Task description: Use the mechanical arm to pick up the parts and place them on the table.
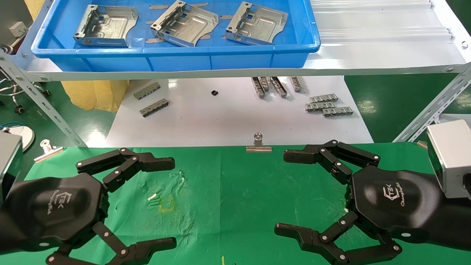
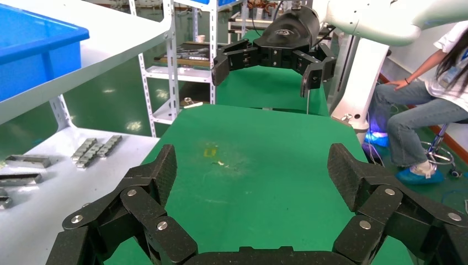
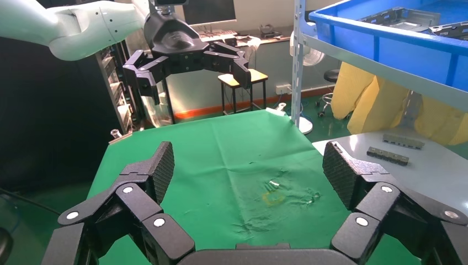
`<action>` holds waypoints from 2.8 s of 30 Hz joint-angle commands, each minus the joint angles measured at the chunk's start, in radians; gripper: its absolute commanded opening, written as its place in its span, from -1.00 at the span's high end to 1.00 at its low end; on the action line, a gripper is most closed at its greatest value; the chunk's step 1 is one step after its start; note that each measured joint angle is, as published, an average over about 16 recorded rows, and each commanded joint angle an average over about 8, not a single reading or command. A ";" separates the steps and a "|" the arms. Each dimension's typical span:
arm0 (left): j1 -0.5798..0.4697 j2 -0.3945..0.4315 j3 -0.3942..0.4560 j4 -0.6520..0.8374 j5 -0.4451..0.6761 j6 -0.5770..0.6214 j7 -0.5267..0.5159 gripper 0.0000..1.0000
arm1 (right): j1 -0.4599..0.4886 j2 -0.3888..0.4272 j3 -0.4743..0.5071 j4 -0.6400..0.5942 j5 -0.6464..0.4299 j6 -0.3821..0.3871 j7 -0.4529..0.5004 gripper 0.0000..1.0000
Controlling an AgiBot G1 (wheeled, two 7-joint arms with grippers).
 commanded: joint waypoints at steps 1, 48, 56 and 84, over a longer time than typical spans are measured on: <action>0.000 0.000 0.000 0.000 0.000 0.000 0.000 -1.00 | 0.000 0.000 0.000 0.000 0.000 0.000 0.000 -1.00; 0.000 0.000 0.000 0.000 0.000 0.000 0.000 -1.00 | 0.000 0.000 0.000 0.000 0.000 0.000 0.000 1.00; 0.000 0.000 0.000 0.000 0.000 0.000 0.000 -1.00 | 0.000 0.000 0.000 0.000 0.000 0.000 0.000 1.00; 0.000 0.000 0.000 0.000 0.000 0.000 0.000 -1.00 | 0.000 0.000 0.000 0.000 0.000 0.000 0.000 1.00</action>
